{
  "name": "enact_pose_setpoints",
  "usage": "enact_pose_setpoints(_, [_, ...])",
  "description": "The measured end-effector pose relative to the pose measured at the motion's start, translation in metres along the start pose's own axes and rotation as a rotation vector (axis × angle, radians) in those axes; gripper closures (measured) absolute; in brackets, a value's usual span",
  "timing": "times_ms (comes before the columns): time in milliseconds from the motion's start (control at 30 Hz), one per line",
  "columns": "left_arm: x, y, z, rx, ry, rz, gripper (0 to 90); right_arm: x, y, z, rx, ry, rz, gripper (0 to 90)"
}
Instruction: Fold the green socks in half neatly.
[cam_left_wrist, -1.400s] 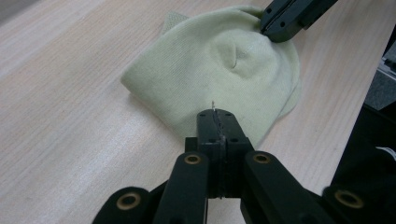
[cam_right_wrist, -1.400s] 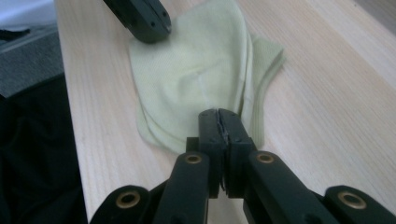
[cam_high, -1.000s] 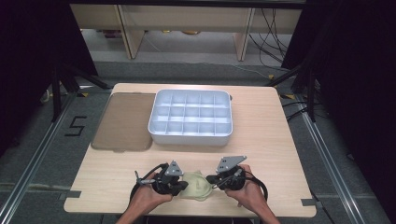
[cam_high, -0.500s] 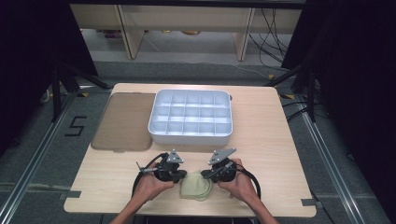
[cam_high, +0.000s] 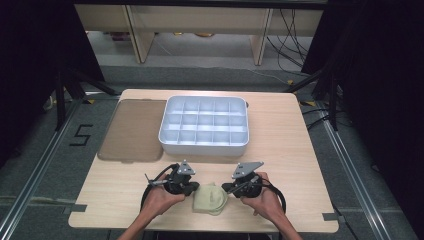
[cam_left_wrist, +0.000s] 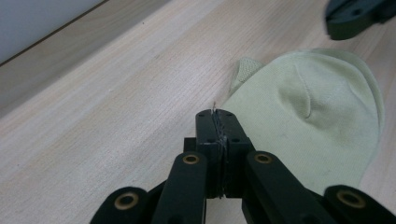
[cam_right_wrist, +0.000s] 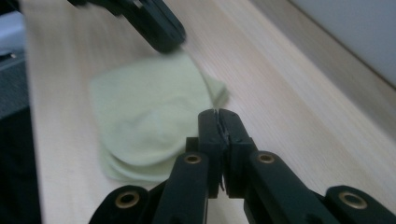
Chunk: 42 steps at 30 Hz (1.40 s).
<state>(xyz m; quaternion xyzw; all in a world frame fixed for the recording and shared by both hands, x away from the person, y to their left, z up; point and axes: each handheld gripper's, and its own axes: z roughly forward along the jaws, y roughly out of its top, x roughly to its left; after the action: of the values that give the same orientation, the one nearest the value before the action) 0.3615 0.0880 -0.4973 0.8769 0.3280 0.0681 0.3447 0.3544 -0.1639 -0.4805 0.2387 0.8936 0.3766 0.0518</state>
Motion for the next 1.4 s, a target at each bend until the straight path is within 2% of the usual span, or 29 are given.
enact_pose_setpoints(33, [-0.001,0.0,0.0,0.004,0.003,-0.009,88.2,0.005,0.001,-0.001,-0.012,0.026,-0.023,88.5])
enact_pose_setpoints(67, [-0.001,0.0,0.0,0.004,0.003,-0.009,88.2,0.005,0.001,-0.001,-0.012,0.026,-0.023,88.5])
enact_pose_setpoints(100, [-0.001,0.0,0.001,0.005,0.01,-0.009,88.2,0.011,-0.001,0.001,0.006,0.046,-0.023,88.5])
enact_pose_setpoints(133, [0.0,0.0,0.0,0.009,0.012,0.005,88.2,0.012,-0.003,0.003,0.012,0.056,-0.047,88.5])
enact_pose_setpoints(167, [0.0,0.0,0.0,0.006,0.011,0.004,88.2,0.014,-0.004,0.005,0.028,0.064,-0.047,88.5])
enact_pose_setpoints(267, [0.0,0.0,0.0,0.012,0.003,0.011,88.1,0.014,-0.007,0.008,0.048,0.051,-0.057,88.5])
enact_pose_setpoints(300, [0.0,0.0,0.0,0.013,0.003,0.001,88.1,0.014,-0.011,0.01,0.072,0.035,-0.04,88.5])
enact_pose_setpoints(333, [0.0,0.0,0.0,0.013,0.005,0.008,88.1,0.014,-0.013,0.01,0.083,0.024,-0.044,88.5])
enact_pose_setpoints(400, [0.0,0.0,0.0,0.012,0.005,-0.003,88.2,0.012,-0.017,0.012,0.086,0.023,-0.035,88.5])
enact_pose_setpoints(500, [0.0,0.0,0.0,-0.001,0.005,0.005,88.0,0.011,-0.018,0.009,0.094,0.024,-0.039,88.5])
enact_pose_setpoints(667, [0.0,0.0,-0.006,-0.02,0.003,-0.004,86.8,0.008,-0.016,-0.001,0.057,0.02,-0.017,88.4])
enact_pose_setpoints(733, [-0.005,-0.002,-0.013,-0.054,-0.005,-0.021,85.7,0.007,-0.016,-0.005,0.041,0.016,-0.013,88.3])
enact_pose_setpoints(800, [-0.011,-0.005,-0.019,-0.064,-0.018,-0.021,84.8,0.006,-0.018,-0.008,0.034,0.014,-0.009,88.1])
enact_pose_setpoints(867, [-0.02,-0.009,-0.023,-0.069,-0.027,0.004,84.1,0.005,-0.019,-0.008,0.034,0.02,-0.007,88.0])
enact_pose_setpoints(900, [-0.025,-0.011,-0.024,-0.071,-0.038,-0.006,83.9,0.005,-0.019,-0.009,0.034,0.02,-0.016,87.9])
enact_pose_setpoints(933, [-0.025,-0.011,-0.024,-0.071,-0.038,-0.006,83.9,0.005,-0.02,-0.009,0.033,0.021,-0.015,87.8])
enact_pose_setpoints(967, [-0.031,-0.016,-0.024,-0.068,-0.045,0.007,83.9,0.005,-0.02,-0.009,0.032,0.019,-0.013,87.8])
enact_pose_setpoints(1000, [-0.033,-0.019,-0.023,-0.069,-0.043,0.0,83.9,0.006,-0.02,-0.01,0.033,0.013,-0.005,87.8])
enact_pose_setpoints(1033, [-0.034,-0.02,-0.023,-0.054,-0.056,0.018,83.9,0.006,-0.02,-0.01,0.033,0.011,0.001,87.8])
enact_pose_setpoints(1067, [-0.036,-0.022,-0.022,-0.049,-0.054,0.019,83.7,0.006,-0.02,-0.01,0.031,0.011,0.002,87.8])
enact_pose_setpoints(1100, [-0.036,-0.023,-0.02,-0.035,-0.044,0.043,83.1,0.006,-0.02,-0.01,0.03,0.01,0.003,87.8])
enact_pose_setpoints(1133, [-0.038,-0.025,-0.018,-0.024,-0.028,0.027,82.1,0.006,-0.02,-0.01,0.031,0.012,0.003,87.8])
enact_pose_setpoints(1200, [-0.038,-0.026,-0.017,-0.021,-0.028,0.039,81.0,0.006,-0.02,-0.01,0.031,0.013,-0.001,87.8])
enact_pose_setpoints(1233, [-0.038,-0.027,-0.017,-0.033,-0.032,0.012,78.1,0.006,-0.02,-0.01,0.031,0.014,-0.001,87.8])
enact_pose_setpoints(1367, [-0.037,-0.029,-0.028,-0.045,-0.026,-0.007,63.2,0.005,-0.019,-0.012,0.024,0.013,0.012,87.4])
enact_pose_setpoints(1400, [-0.037,-0.03,-0.03,-0.062,-0.019,-0.037,59.1,0.006,-0.019,-0.013,0.019,0.014,0.016,87.3])
